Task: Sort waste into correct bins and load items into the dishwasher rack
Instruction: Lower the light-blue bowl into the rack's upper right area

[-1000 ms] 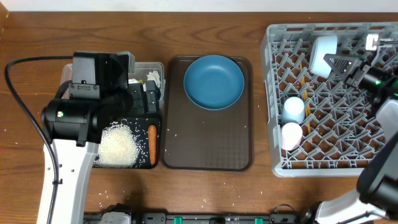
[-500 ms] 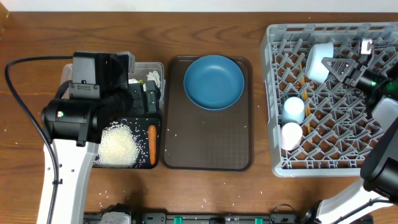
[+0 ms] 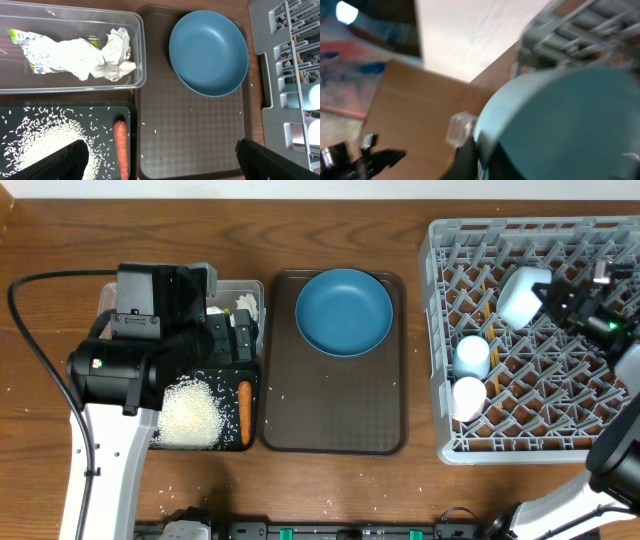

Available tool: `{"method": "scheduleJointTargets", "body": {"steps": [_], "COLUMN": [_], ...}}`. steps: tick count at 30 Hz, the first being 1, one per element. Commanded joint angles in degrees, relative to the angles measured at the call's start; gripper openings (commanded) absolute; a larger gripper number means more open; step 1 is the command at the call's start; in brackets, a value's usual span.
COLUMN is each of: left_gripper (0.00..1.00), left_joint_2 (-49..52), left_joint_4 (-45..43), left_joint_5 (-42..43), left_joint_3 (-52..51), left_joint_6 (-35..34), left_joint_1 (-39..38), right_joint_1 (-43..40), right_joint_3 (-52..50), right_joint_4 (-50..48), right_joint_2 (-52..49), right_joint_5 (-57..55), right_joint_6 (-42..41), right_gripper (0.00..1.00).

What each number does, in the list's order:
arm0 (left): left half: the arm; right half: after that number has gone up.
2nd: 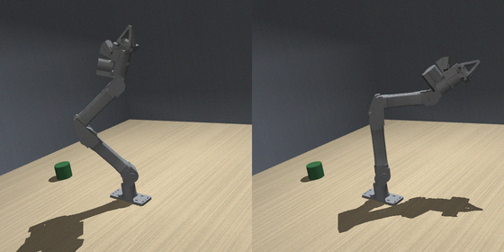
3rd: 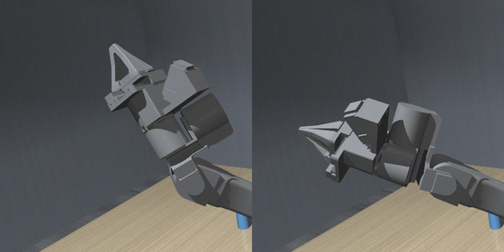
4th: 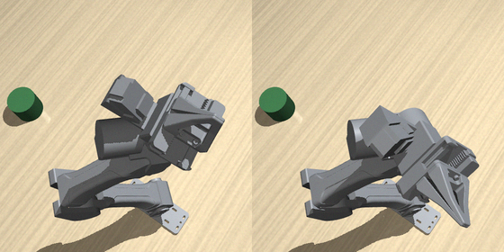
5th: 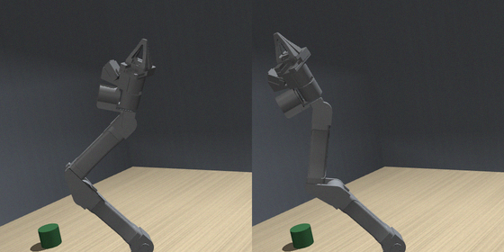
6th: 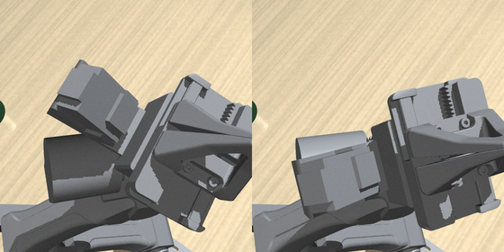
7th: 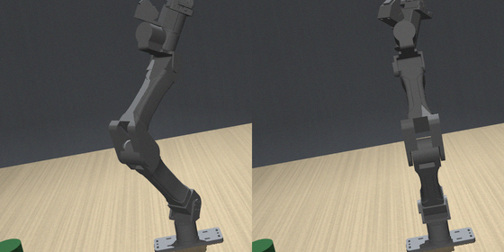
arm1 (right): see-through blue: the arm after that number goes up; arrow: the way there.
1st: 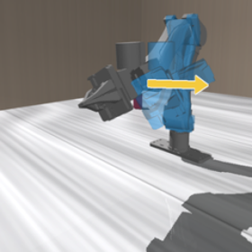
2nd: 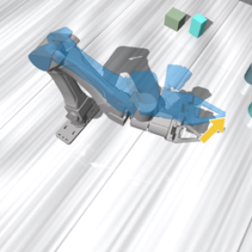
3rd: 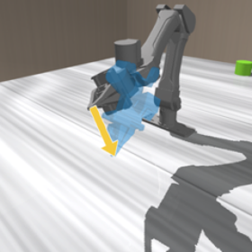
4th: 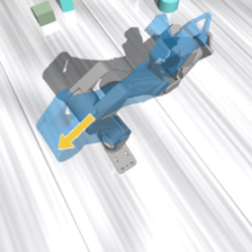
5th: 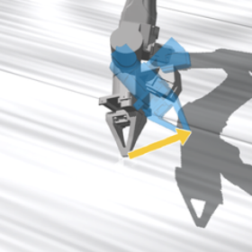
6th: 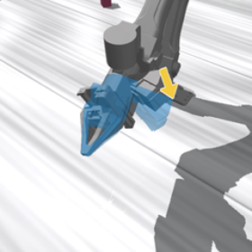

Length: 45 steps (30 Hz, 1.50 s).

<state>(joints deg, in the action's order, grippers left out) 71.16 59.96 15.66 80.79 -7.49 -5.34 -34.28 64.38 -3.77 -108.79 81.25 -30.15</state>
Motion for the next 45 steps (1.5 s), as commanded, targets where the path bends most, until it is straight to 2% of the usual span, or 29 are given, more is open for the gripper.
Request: {"method": "scheduleJointTargets", "body": {"steps": [1,3,5,6,8,17,23,27,32,37,38,40,43,45], "left_gripper": [0.97,0.96,0.97,0.96,0.97,0.96,0.97,0.97,0.97,0.97,0.97,0.97,0.97,0.97], "left_joint_2": [0.04,0.04,0.04,0.04,0.04,0.04,0.04,0.04,0.04,0.04,0.04,0.04,0.04,0.04], "left_joint_4": [0.09,0.09,0.09,0.09,0.09,0.09,0.09,0.09,0.09,0.09,0.09,0.09,0.09,0.09], "left_joint_5": [-0.57,-0.57,-0.57,-0.57,-0.57,-0.57,-0.57,-0.57,-0.57,-0.57,-0.57,-0.57,-0.57,-0.57], "left_joint_3": [0.11,0.11,0.11,0.11,0.11,0.11,0.11,0.11,0.11,0.11,0.11,0.11,0.11,0.11], "left_joint_6": [-0.09,-0.09,-0.09,-0.09,-0.09,-0.09,-0.09,-0.09,-0.09,-0.09,-0.09,-0.09,-0.09,-0.09], "left_joint_1": [0.31,0.31,0.31,0.31,0.31,0.31,0.31,0.31,0.31,0.31,0.31,0.31,0.31,0.31], "right_joint_1": [-3.45,-4.85,-6.19,-6.71,-7.65,-8.28,-7.26,-4.04,5.55,16.28,17.84,19.85,21.03,20.72], "right_joint_3": [-0.37,-0.37,-0.37,-0.37,-0.37,-0.31,-0.31,-0.28,-0.26,-0.26,-0.26,-0.26,-0.26,-0.26], "right_joint_4": [1.95,4.04,6.23,6.91,7.98,9.49,11.37,18.82,27.21,30.77,31.32,32.28,34.01,34.95], "right_joint_2": [-1.29,-1.29,-1.29,-1.27,-1.27,-0.26,6.86,15.34,24.48,26.29,25.81,24.79,23.04,21.79], "right_joint_5": [-9.55,-10.40,-11.28,-11.56,-11.89,-12.81,-17.92,-29.64,-54.03,-69.75,-72.28,-76.13,-79.69,-79.71], "right_joint_6": [1.95,1.95,1.92,1.92,1.95,1.95,4.94,12.07,20.57,23.63,23.63,23.61,23.56,23.34], "right_gripper": [0.21,0.37,0.70,0.74,0.98,0.99,0.99,0.99,0.99,0.99,0.98,0.88,0.68,0.65]}}
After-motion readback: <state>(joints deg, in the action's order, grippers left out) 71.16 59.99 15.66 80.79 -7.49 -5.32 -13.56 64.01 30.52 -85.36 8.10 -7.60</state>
